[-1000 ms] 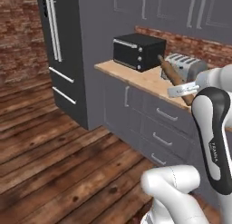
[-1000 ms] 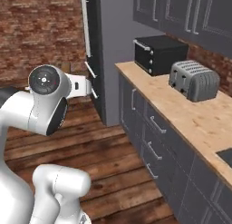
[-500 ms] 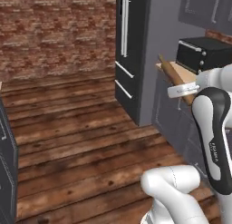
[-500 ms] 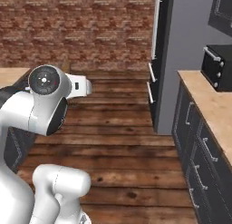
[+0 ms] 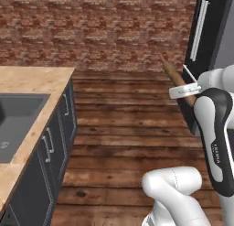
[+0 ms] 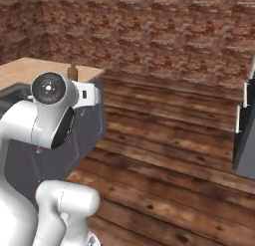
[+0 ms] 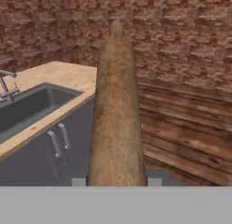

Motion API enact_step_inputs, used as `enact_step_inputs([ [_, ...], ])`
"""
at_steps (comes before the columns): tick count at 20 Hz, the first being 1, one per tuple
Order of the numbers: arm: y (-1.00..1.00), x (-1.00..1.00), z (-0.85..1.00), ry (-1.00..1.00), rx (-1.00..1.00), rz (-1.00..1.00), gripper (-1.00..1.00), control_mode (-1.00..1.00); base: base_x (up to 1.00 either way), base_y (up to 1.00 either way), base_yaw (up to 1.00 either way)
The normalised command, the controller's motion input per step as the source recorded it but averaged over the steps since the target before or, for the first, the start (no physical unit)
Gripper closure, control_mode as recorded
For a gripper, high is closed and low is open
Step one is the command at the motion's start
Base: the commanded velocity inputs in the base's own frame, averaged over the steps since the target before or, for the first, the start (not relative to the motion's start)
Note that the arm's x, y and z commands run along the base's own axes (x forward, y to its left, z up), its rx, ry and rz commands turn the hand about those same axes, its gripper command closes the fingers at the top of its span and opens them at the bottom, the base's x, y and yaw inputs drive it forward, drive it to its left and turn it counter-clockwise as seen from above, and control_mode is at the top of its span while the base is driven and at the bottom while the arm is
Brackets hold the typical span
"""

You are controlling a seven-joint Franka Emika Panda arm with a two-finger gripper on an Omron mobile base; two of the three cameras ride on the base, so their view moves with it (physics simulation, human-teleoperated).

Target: Open the cabinet, retrieve the rolling pin, and place it next to the meat on the cutting board to prepare for tenderizing.

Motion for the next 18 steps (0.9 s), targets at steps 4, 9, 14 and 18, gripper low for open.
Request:
enact_step_inputs([
  [4, 0.0, 0.0, 0.0, 0.0, 0.0, 0.0, 1.0, 1.0, 0.02, 0.19, 0.62],
  [9, 0.0, 0.0, 0.0, 0.0, 0.0, 0.0, 1.0, 1.0, 0.04, 0.21, 0.61],
  [14, 0.0, 0.0, 0.0, 0.0, 0.0, 0.0, 1.0, 1.0, 0.04, 0.25, 0.61],
  [18, 0.0, 0.0, 0.0, 0.0, 0.0, 0.0, 1.0, 1.0, 0.06, 0.27, 0.6],
])
